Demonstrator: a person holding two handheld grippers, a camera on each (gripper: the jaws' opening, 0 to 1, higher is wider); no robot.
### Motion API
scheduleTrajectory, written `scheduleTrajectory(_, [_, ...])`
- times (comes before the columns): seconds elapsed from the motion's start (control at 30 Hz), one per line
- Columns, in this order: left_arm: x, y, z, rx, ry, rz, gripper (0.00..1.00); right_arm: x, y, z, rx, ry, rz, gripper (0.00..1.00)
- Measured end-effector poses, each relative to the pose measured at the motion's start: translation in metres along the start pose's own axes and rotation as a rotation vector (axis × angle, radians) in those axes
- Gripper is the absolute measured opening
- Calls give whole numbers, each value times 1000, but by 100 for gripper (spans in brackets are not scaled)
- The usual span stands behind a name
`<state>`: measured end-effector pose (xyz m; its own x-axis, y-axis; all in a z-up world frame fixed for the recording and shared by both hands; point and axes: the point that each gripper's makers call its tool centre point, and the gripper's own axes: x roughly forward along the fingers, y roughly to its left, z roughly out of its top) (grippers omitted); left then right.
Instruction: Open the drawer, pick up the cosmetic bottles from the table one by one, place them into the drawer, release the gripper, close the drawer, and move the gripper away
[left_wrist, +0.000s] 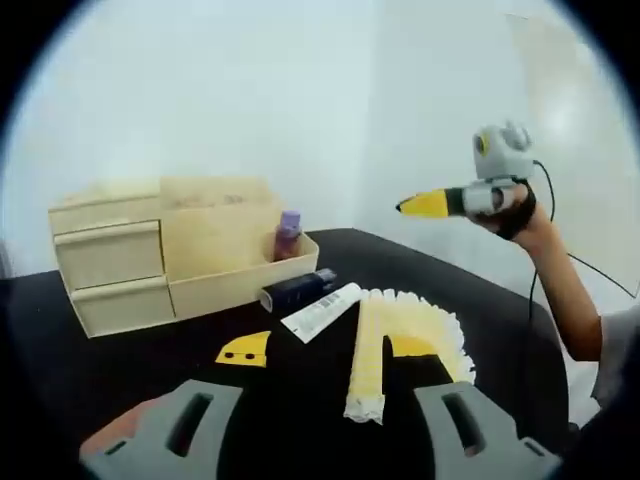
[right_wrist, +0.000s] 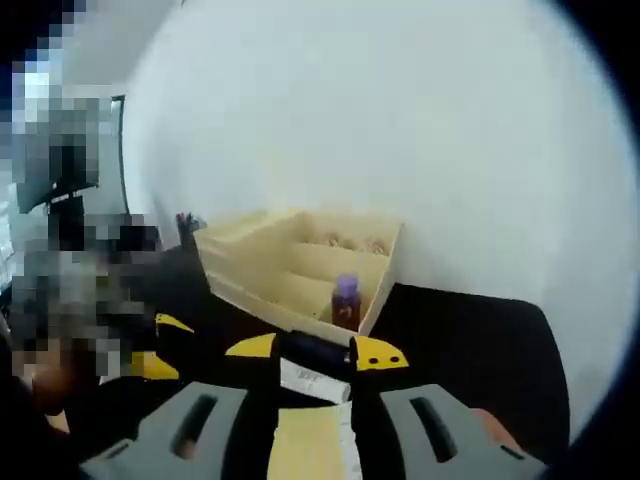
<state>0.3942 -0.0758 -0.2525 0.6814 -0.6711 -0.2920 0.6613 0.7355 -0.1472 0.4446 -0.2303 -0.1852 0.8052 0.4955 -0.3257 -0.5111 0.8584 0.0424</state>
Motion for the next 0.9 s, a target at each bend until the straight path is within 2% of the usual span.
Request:
scheduleTrajectory(0.1, [-1,3,4,-8,-20,-1,38,-13,1,-16,12,-2,0,24])
scheduleTrajectory(0.2, [-3,4,4,-26,-36,-9,44,-20,-3,-26,18,-18,-2,25])
scheduleTrajectory(0.33, [-5,3,7,-39,-58,-15,47,-29,-7,-33,156,-77,56,27])
scheduleTrajectory(0.43, [-6,2,7,-38,-64,-17,50,-35,-18,-48,198,-80,66,29])
scheduleTrajectory(0.53, [-4,-3,3,-31,-61,-22,58,-41,-26,-61,193,-86,57,31])
scheduleTrajectory(0.6, [-3,-3,1,-24,-57,-22,59,-45,-26,-63,159,-129,69,33])
scheduleTrajectory(0.67, [-1,3,5,-19,-55,-22,61,-48,-24,-58,125,-206,97,34])
scheduleTrajectory(0.77, [1,3,5,-12,-55,-23,64,-53,-21,-63,230,-244,150,34])
scheduleTrajectory(0.8, [1,3,4,-12,-54,-23,65,-54,-21,-67,254,-238,159,35])
scheduleTrajectory(0.9, [4,2,0,-13,-48,-27,68,-58,-19,-75,235,-217,158,36])
